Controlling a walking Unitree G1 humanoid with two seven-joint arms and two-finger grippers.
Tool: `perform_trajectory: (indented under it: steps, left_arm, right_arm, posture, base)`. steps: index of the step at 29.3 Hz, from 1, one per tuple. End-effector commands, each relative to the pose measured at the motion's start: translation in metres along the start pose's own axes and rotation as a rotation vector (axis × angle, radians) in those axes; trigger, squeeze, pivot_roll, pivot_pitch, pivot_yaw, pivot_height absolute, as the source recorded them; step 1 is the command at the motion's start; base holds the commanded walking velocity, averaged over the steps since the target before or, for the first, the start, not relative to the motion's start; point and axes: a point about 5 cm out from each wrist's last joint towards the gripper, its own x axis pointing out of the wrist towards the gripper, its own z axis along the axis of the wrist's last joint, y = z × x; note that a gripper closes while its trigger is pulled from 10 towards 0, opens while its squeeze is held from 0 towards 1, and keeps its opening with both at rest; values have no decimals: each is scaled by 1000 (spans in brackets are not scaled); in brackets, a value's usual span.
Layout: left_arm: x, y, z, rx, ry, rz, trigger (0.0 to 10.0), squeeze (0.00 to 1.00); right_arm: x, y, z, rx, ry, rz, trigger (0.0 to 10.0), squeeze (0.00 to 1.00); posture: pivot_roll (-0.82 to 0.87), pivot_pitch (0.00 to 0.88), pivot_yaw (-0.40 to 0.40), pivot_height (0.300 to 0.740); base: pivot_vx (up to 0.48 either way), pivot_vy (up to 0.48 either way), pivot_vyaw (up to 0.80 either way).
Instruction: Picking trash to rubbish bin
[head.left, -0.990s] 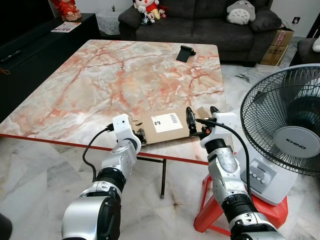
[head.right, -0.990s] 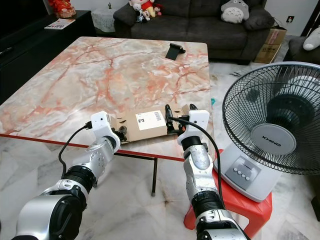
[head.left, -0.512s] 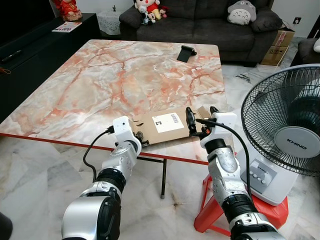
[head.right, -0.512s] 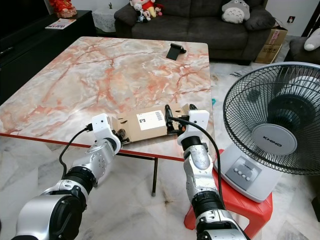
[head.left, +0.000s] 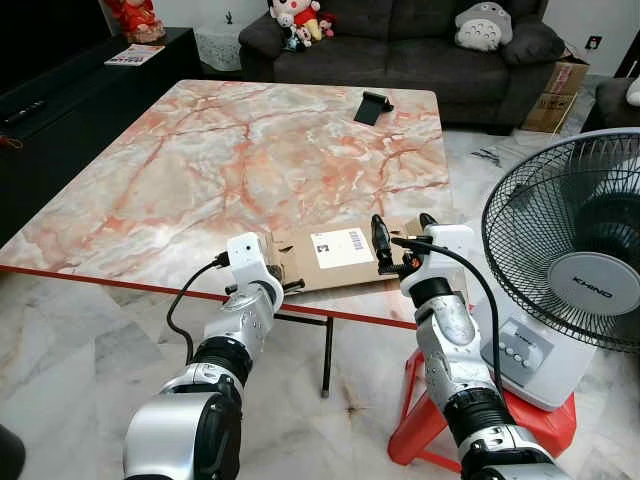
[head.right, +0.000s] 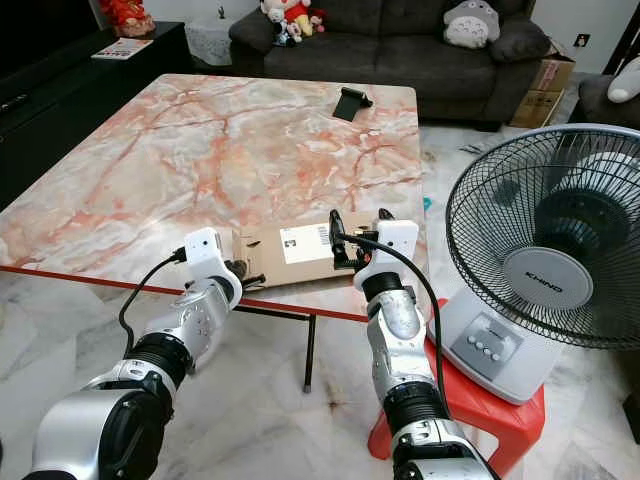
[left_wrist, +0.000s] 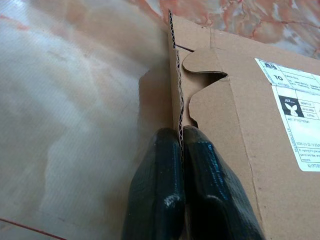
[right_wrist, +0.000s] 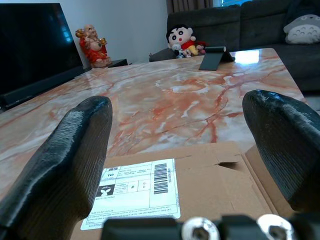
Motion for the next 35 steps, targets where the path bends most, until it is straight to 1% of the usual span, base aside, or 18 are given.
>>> perform_trajectory:
  steps: [1, 3, 4, 5, 6, 7, 8, 9, 11, 12, 15, 18, 20, 21, 25, 28, 32, 35]
  left_arm:
    - [0, 1, 7, -1, -38, 4, 0, 0]
    - [0, 2, 13, -14, -82, 7, 0, 0]
    - [-2, 0, 28, -21, -192, -4, 0, 0]
    - [-2, 0, 28, -21, -192, -4, 0, 0]
    - [-3, -2, 34, -19, -241, -15, 0, 0]
    - [-8, -8, 50, 59, -369, -49, 6980, 0]
    - [-8, -8, 50, 59, -369, -49, 6980, 0]
    - [-12, -13, 58, 101, -442, -73, 10000, 0]
    - [-13, -15, 61, 103, -466, -77, 10000, 0]
    - [-15, -15, 63, 142, -496, -59, 10000, 0]
    - [-18, -14, 65, 196, -551, -41, 10000, 0]
    - [-22, -18, 67, 300, -617, -55, 10000, 0]
    - [-26, -23, 67, 416, -666, -66, 10000, 0]
    - [-26, -23, 66, 431, -672, -67, 10000, 0]
    - [-30, -27, 65, 419, -710, -113, 10000, 0]
    - [-34, -33, 67, 495, -763, -136, 10000, 0]
    - [-36, -34, 66, 526, -788, -147, 10000, 0]
    - [-35, -32, 63, 534, -777, -142, 10000, 0]
  right_arm:
    - [1, 1, 2, 12, -6, -2, 10000, 0]
    - [2, 2, 3, 13, -8, -2, 10000, 0]
    - [4, 2, 5, 14, -16, -1, 10000, 0]
    - [4, 2, 5, 14, -16, -1, 10000, 0]
    - [5, 3, 6, 16, -22, -1, 10000, 0]
    - [8, 4, 12, 19, -49, -1, 10000, 0]
    - [8, 4, 12, 19, -49, -1, 10000, 0]
    - [10, 5, 16, 18, -69, -3, 10000, 0]
    - [12, 5, 18, 22, -80, -8, 10000, 0]
    - [13, 6, 20, 25, -91, -13, 10000, 0]
    - [12, 5, 21, 25, -108, -42, 10000, 0]
    - [10, 4, 22, 22, -122, -59, 10000, 0]
    - [8, 5, 21, 8, -125, -56, 10000, 0]
    - [8, 5, 21, 12, -124, -57, 10000, 0]
    - [9, 4, 20, 2, -117, -73, 10000, 0]
    - [10, 4, 22, 7, -132, -77, 10000, 0]
    - [9, 2, 25, 8, -151, -89, 10000, 0]
    - [9, 1, 25, 6, -153, -95, 10000, 0]
  posture:
    - [-122, 0, 29, 740]
    - [-120, 0, 30, 740]
    - [-116, 0, 32, 740]
    - [-116, 0, 32, 740]
    - [-111, 0, 34, 740]
    - [-109, 0, 38, 740]
    - [-109, 0, 38, 740]
    - [-109, 0, 40, 740]
    - [-109, 0, 45, 740]
    - [-110, 0, 49, 740]
    - [-113, 0, 56, 740]
    - [-114, 0, 58, 740]
    - [-113, 0, 60, 740]
    - [-113, 0, 60, 740]
    - [-121, 0, 66, 740]
    - [-122, 0, 68, 740]
    - [-123, 0, 73, 740]
    - [-127, 0, 78, 740]
  base:
    - [0, 0, 0]
    - [0, 0, 0]
    - [0, 0, 0]
    - [0, 0, 0]
    - [0, 0, 0]
    - [0, 0, 0]
    - [0, 0, 0]
    - [0, 0, 0]
    - [0, 0, 0]
    - [0, 0, 0]
    - [0, 0, 0]
    - [0, 0, 0]
    - [0, 0, 0]
    - [0, 0, 0]
    - [0, 0, 0]
    - [-201, 0, 0]
    - [-382, 0, 0]
    - [-385, 0, 0]
